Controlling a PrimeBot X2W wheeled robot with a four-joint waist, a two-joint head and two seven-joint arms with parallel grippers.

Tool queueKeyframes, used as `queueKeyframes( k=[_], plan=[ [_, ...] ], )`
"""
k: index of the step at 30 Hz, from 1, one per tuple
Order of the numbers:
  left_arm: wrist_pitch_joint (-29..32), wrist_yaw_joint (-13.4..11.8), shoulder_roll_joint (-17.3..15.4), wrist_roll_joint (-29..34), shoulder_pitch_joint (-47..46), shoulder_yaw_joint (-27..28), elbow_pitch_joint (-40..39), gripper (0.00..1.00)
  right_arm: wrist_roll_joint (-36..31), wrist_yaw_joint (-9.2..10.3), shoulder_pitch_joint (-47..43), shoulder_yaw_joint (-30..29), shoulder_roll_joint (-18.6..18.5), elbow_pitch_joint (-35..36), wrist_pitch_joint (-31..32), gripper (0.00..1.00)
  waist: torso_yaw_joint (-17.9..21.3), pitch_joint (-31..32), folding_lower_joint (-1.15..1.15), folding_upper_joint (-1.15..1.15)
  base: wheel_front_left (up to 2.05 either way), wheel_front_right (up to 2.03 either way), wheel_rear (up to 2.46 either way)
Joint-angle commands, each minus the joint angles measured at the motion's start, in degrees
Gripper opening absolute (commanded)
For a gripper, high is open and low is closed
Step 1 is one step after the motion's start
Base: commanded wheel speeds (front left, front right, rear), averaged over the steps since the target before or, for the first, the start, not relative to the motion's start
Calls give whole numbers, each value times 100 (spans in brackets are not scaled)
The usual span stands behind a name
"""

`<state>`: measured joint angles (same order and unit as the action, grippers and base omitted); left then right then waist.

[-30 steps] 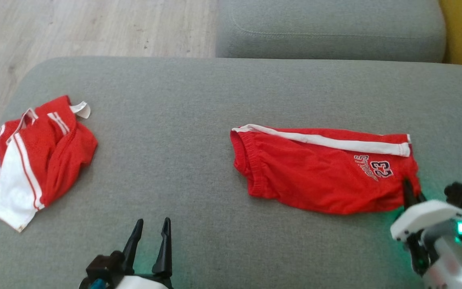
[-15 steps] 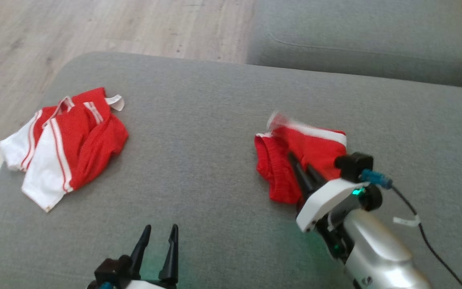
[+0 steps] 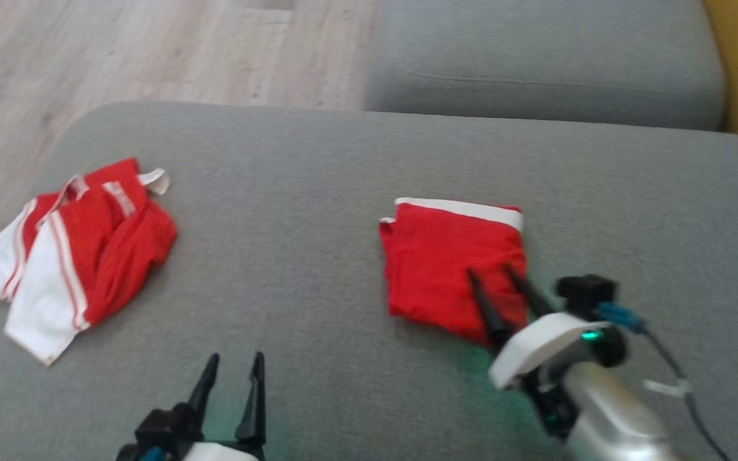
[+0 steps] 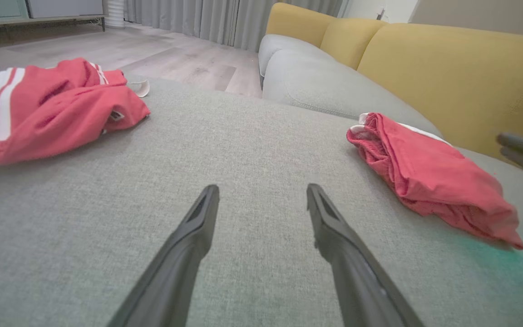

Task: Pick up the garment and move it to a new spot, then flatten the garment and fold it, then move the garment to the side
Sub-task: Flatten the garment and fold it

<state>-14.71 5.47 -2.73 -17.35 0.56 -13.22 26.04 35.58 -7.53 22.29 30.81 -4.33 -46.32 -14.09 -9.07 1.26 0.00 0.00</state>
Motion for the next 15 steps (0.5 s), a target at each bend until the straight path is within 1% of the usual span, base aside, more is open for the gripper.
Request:
queueKeyframes(
  k=[1,4,8,11,15],
  plan=[
    [-29,-39,-15,78,-172,253,-205,100,-150,4,-38,-149,-61,182,-84,100,182,21,0,0,0,0,0],
    [-29,-133,-15,331,-162,405,-321,100,-666,4,-328,-957,-189,418,-88,100,357,35,0,0,0,0,0],
    [-29,-196,-15,767,-90,485,-534,100,-1406,4,-856,-2038,-152,826,-89,100,509,55,0,0,0,0,0],
    [-29,-302,-15,785,27,560,-656,100,-1915,4,-1255,-2511,-36,1075,-90,100,573,60,0,0,0,0,0],
    [-29,-392,-15,818,188,561,-673,100,-2317,4,-1571,-2854,90,1274,-90,100,620,46,0,0,0,0,0]
  ],
)
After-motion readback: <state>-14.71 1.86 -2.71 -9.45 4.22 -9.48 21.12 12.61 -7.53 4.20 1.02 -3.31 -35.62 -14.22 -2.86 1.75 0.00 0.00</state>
